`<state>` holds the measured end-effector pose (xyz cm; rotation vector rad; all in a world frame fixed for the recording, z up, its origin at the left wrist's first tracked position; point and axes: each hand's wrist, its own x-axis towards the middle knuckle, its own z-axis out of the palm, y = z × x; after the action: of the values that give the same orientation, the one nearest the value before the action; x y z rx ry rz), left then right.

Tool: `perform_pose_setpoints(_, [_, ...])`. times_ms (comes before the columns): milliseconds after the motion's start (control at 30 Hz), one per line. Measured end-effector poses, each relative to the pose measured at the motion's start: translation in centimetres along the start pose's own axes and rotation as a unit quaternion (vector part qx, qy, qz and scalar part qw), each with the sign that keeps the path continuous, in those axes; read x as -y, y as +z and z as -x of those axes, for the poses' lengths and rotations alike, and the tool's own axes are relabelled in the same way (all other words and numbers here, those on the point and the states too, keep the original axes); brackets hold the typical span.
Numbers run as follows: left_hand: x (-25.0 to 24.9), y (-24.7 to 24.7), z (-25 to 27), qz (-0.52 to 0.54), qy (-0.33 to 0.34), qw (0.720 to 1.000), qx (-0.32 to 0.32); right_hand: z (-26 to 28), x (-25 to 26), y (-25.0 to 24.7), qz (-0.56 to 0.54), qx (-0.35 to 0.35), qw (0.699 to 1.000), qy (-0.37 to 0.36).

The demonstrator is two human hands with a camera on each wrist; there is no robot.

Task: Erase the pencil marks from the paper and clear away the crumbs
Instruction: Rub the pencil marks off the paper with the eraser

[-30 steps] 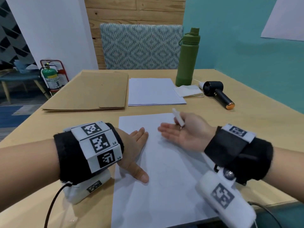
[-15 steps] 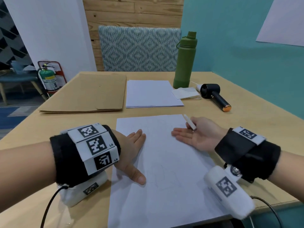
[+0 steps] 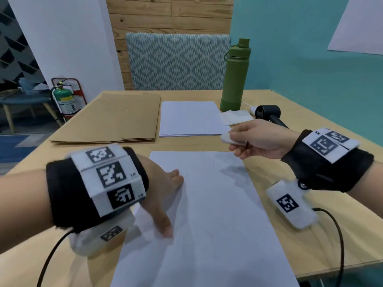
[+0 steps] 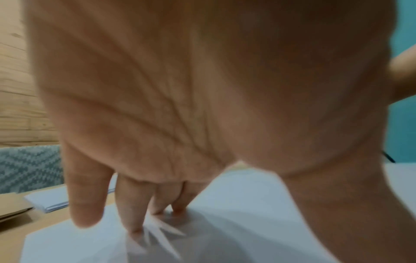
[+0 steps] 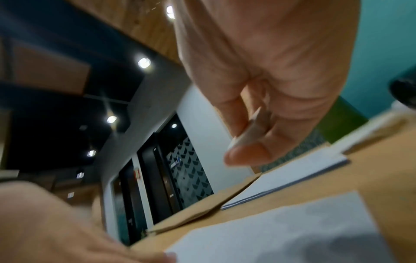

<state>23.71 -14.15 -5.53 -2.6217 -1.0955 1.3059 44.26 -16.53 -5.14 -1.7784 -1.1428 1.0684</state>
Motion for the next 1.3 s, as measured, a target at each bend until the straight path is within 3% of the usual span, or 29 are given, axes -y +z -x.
perform_pose_setpoints(167, [1.7,-2.6,-1.8,0.045,-0.005,0.989,-0.14,-1.3,0.3,0.5,0.126,0.041,0.991,-0.012])
perform_pose_setpoints(233, [1.4,-3.3,-3.1,0.081,0.0,0.982,-0.168,-2.0,0.4,1.0,0.148,0.058,0.987,-0.001])
perform_pose_setpoints(533, [0.1,-3.2,-6.4,0.16,0.004,0.973,-0.165,-4.6,0.7,2.8,0.236,0.105,0.966,0.008])
perform_pose_setpoints(733, [0.4,-2.7,-6.8,0.161,0.01,0.972,-0.173,-4.9,0.6,3.0,0.277,0.128,0.952,-0.011])
perform_pose_setpoints(833, [0.6,-2.8,-6.9,0.152,0.015,0.974,-0.17,-4.4,0.5,3.1,0.284,0.175,0.943,0.009])
perform_pose_setpoints(1000, [0.6,-2.6,-7.0,0.156,0.018,0.972,-0.175,-4.7,0.9,3.3,0.27,0.111,0.956,0.001])
perform_pose_setpoints(1167, [0.4,-2.6,-7.2,0.143,0.019,0.974,-0.172,-3.8,0.7,4.1,0.293,0.146,0.945,0.012])
perform_pose_setpoints(1300, [0.5,-2.4,-7.3,0.146,0.02,0.974,-0.175,-4.5,1.4,4.2,0.308,0.099,0.946,-0.011])
